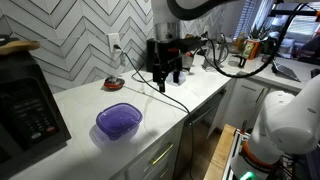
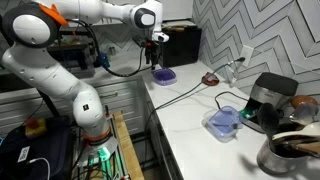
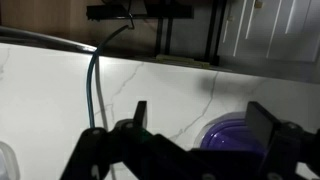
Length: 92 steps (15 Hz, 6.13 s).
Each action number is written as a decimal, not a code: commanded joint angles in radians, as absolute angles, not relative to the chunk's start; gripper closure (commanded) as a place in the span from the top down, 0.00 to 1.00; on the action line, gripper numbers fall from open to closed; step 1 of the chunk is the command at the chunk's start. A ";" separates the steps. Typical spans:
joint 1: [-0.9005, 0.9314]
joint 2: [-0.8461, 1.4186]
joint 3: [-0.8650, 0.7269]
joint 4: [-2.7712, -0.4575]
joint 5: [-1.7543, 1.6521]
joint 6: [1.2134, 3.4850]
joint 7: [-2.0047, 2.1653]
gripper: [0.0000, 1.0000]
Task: Remove the wooden spatula with a hole in it from the microwave and put it on the coffee machine
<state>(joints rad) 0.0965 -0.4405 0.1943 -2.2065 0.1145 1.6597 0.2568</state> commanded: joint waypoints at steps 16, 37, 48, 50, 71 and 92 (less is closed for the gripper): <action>0.128 -0.193 0.363 -1.573 -0.011 2.116 0.348 1.00; 0.349 0.409 0.418 -0.885 -0.290 1.889 0.278 1.00; 0.482 0.555 0.334 -0.708 -0.374 1.835 0.414 1.00; 0.544 0.608 0.285 -0.641 -0.432 1.786 0.490 1.00; 0.701 0.799 -0.016 -0.446 -0.294 2.054 0.336 1.00; 0.665 0.845 -0.004 -0.461 -0.121 2.027 0.485 0.47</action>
